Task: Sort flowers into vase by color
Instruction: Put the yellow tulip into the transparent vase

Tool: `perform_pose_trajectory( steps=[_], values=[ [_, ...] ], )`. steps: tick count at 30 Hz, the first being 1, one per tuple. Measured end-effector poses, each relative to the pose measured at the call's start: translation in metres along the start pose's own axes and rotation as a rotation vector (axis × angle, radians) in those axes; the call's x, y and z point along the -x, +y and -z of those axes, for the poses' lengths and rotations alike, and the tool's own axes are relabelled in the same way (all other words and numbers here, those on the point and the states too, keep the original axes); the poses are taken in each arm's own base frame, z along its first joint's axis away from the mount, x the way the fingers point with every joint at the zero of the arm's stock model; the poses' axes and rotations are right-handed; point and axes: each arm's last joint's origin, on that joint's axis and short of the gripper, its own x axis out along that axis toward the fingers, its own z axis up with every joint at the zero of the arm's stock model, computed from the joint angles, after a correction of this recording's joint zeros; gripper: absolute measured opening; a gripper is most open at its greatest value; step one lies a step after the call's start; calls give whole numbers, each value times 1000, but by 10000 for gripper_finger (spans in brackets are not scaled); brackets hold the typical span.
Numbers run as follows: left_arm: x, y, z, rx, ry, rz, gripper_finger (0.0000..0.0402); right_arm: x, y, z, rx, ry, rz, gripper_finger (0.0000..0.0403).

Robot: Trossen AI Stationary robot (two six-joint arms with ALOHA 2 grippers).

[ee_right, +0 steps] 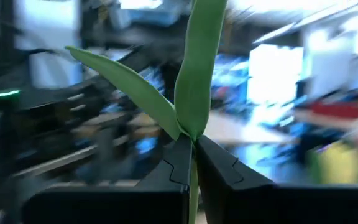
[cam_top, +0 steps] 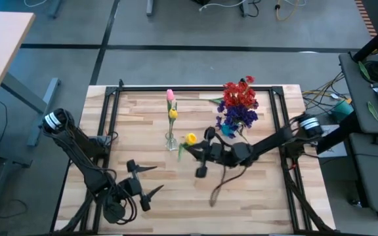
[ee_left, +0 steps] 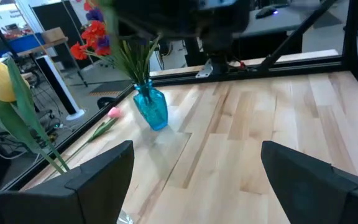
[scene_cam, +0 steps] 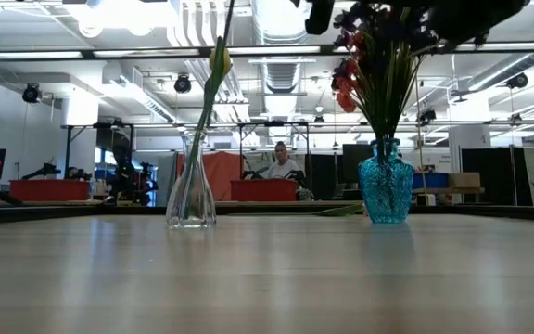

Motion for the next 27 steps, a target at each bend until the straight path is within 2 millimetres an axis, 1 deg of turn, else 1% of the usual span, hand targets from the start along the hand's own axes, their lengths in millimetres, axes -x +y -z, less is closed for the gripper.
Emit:
perform_pose_trajectory(
  steps=[4, 8, 11, 14, 18, 20, 24, 27],
  values=[
    [1, 3, -3, -5, 1, -1, 333, -21, 4, 6, 98, -41, 155, 9],
    [1, 4, -1, -27, 6, -5, 333, -46, 7, 7, 200, -59, 220, 9],
    [2, 4, -1, -24, 5, -5, 333, -61, 7, 1, 288, -62, 291, 9],
    [2, 4, -1, -18, 5, -4, 333, -71, 3, -3, 358, -63, 340, 9],
    [2, 4, -1, -19, 5, -4, 333, -79, -6, 9, 383, -17, 354, 9],
    [3, 4, -1, -21, 5, -2, 333, -80, -8, 14, 365, 7, 362, 9],
    [3, 4, -1, -21, 5, -1, 333, -80, -10, 17, 331, 38, 361, 9],
    [3, 4, 0, -24, 6, -1, 333, -80, -9, 18, 344, 42, 357, 9]
  ],
)
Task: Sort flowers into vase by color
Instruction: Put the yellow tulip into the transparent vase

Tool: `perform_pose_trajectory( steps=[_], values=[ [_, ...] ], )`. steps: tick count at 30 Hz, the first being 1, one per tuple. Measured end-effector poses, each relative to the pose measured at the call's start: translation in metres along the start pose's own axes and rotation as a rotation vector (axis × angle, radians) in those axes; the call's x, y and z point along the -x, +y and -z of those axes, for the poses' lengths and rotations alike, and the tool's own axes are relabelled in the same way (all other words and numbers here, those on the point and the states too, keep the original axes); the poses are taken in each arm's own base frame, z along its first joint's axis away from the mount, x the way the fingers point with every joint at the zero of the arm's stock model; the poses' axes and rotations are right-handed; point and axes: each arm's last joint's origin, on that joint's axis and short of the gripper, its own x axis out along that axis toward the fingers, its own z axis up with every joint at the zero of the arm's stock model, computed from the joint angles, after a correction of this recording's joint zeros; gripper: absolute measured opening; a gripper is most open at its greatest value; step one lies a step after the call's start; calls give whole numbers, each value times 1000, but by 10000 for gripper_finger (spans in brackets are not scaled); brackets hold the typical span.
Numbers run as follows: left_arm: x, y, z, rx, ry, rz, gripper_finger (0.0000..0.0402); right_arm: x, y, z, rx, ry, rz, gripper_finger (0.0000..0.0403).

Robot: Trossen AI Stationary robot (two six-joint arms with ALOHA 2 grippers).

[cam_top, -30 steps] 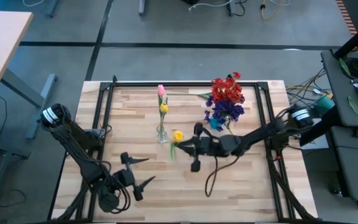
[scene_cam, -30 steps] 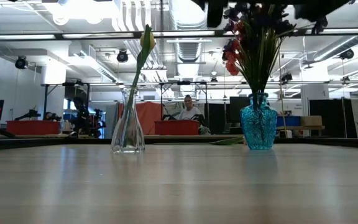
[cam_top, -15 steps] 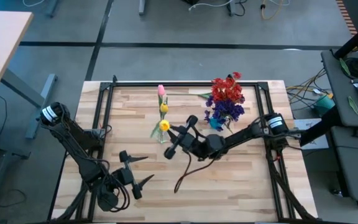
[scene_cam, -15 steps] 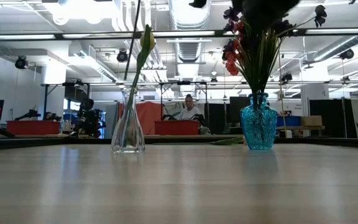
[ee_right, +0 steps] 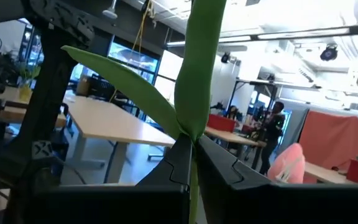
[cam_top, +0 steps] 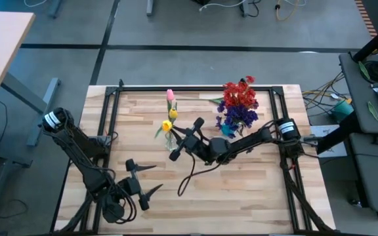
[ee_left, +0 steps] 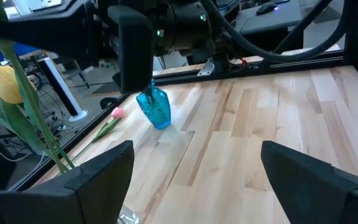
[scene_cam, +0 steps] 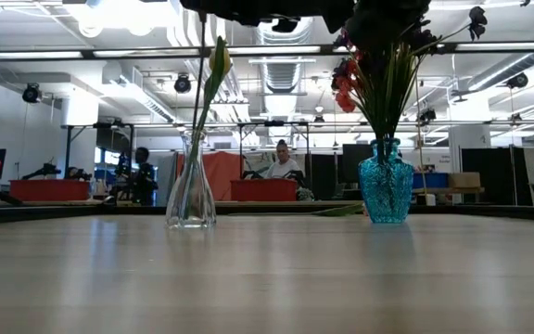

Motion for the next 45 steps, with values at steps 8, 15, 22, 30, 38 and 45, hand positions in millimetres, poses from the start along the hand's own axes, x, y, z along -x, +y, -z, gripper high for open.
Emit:
perform_pose_trajectory(
  steps=[8, 15, 22, 30, 38, 45],
  values=[
    [0, 0, 0, -2, 0, 0, 333, 3, 0, -18, 13, -38, 2, 9],
    [0, 0, 1, -7, 2, -1, 333, 13, 11, -31, 22, -57, -29, 9],
    [0, 0, 1, -5, 2, -2, 333, 5, 7, -21, 31, -8, -39, 9],
    [0, 0, 1, 0, 2, -2, 333, -4, 2, -10, 6, 42, -43, 9],
    [0, 0, 1, 11, 2, -2, 333, -3, 5, -5, 0, 87, -61, 45],
    [0, 0, -1, 31, 0, -1, 333, 1, 9, -1, 3, 166, -31, 126]
  ],
)
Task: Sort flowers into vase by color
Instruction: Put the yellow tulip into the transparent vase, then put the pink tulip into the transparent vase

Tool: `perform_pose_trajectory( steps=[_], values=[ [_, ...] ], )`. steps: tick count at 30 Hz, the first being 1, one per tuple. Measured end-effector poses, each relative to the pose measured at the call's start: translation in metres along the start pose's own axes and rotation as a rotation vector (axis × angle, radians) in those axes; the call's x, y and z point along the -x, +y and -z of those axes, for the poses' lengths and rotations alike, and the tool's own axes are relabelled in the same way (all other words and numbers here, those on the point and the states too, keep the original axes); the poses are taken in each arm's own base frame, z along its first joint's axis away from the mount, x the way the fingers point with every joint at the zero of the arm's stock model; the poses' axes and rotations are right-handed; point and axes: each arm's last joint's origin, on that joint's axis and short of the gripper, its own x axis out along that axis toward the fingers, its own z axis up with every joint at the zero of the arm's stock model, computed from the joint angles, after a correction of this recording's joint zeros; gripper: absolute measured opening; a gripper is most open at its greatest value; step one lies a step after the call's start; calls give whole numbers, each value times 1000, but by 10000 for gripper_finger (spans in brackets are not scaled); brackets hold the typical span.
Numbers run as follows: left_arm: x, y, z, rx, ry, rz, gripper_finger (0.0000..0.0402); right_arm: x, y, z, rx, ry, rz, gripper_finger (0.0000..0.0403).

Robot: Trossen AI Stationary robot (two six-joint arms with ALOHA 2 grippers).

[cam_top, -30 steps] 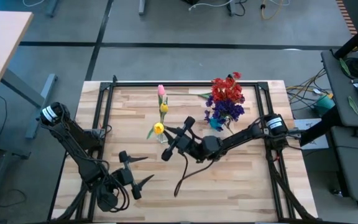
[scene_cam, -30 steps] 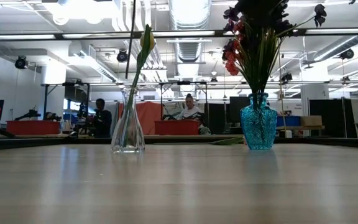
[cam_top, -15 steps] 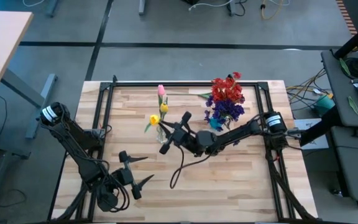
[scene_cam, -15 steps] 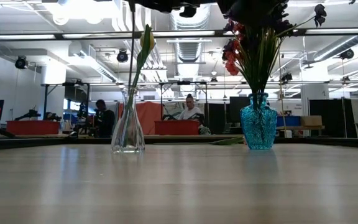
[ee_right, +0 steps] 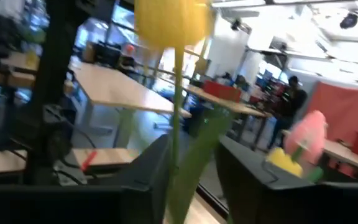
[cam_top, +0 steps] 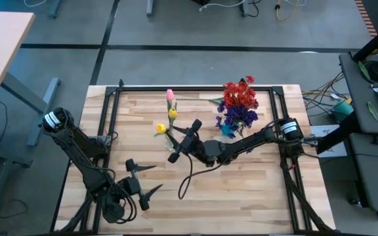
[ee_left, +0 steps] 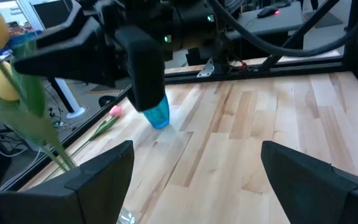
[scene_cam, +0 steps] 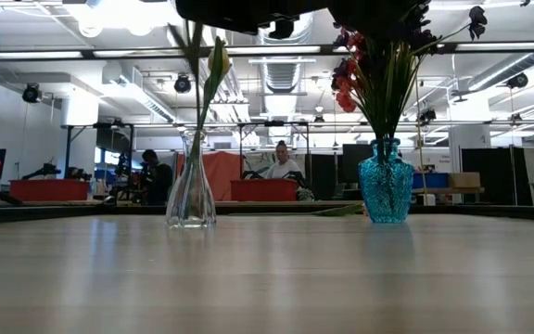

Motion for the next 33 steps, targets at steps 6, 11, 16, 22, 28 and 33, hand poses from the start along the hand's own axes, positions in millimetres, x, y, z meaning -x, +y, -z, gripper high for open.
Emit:
perform_pose_trajectory(
  steps=[6, 11, 16, 22, 28, 33],
  values=[
    [1, -2, -9, -1, -10, -3, 333, 14, 3, -9, 51, 109, 46, 209],
    [2, -2, -25, -33, -62, -86, 333, 38, 9, -29, 99, 165, 14, 263],
    [6, -5, -51, -19, -71, -66, 333, 67, 9, -51, 98, 219, -72, 297],
    [10, -6, -84, -61, -87, -63, 333, 91, -3, -71, 61, 277, -134, 313],
    [12, 1, -128, -159, -97, -55, 333, 134, -19, -87, 85, 402, -326, 313],
    [3, 18, -169, -254, -68, 38, 333, 171, -42, -98, -35, 591, -561, 305]
  ],
)
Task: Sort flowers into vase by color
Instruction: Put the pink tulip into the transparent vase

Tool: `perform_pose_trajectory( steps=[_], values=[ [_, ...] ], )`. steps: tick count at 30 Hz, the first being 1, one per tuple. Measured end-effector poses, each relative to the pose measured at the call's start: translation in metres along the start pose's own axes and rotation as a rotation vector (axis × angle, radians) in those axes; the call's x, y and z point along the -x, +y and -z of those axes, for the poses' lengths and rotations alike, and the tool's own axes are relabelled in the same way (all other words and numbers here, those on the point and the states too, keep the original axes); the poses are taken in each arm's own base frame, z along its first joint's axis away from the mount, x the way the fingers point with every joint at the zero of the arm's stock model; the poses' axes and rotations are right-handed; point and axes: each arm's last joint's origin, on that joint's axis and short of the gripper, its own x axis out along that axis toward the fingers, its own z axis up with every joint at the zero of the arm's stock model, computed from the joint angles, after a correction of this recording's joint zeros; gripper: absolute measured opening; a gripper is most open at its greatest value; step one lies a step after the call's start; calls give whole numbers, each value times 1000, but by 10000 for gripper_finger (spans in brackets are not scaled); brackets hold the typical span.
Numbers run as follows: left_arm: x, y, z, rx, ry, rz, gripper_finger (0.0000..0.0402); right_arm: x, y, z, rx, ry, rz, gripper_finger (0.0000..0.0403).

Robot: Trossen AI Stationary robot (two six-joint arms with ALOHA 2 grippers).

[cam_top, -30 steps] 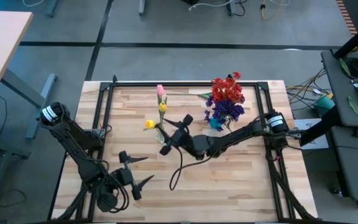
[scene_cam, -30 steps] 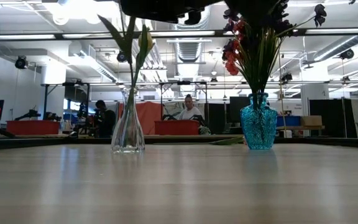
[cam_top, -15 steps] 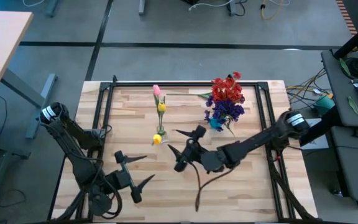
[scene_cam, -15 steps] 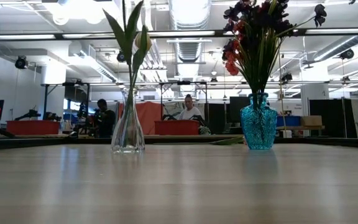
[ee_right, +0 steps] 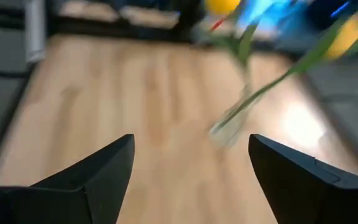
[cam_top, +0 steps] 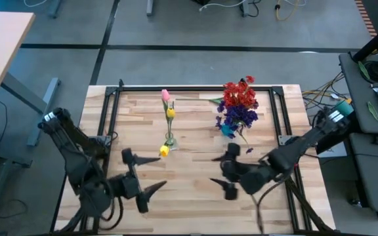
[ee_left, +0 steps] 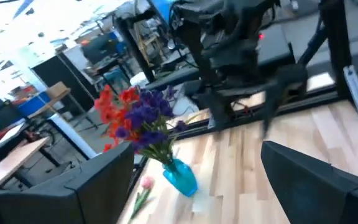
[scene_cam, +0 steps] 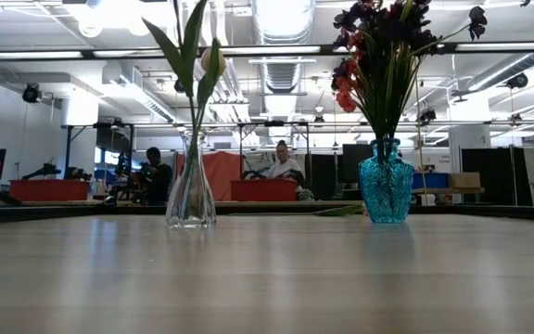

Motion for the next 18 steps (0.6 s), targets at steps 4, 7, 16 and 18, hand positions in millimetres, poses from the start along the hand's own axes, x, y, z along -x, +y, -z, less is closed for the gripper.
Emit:
perform_pose_trajectory(
  steps=[4, 7, 16, 18],
  values=[
    [-17, 36, -16, -64, 73, -40, 333, 27, -2, 8, -82, 103, -124, 297],
    [-32, 67, -25, -84, 133, -49, 333, 44, 0, 13, -57, 152, -184, 292],
    [-68, 152, -40, -235, 180, 113, 327, 94, -35, -4, -199, 35, -229, 270],
    [-75, 178, -36, -285, 218, 118, 327, 102, -46, -8, -203, 4, -228, 263]
  ],
)
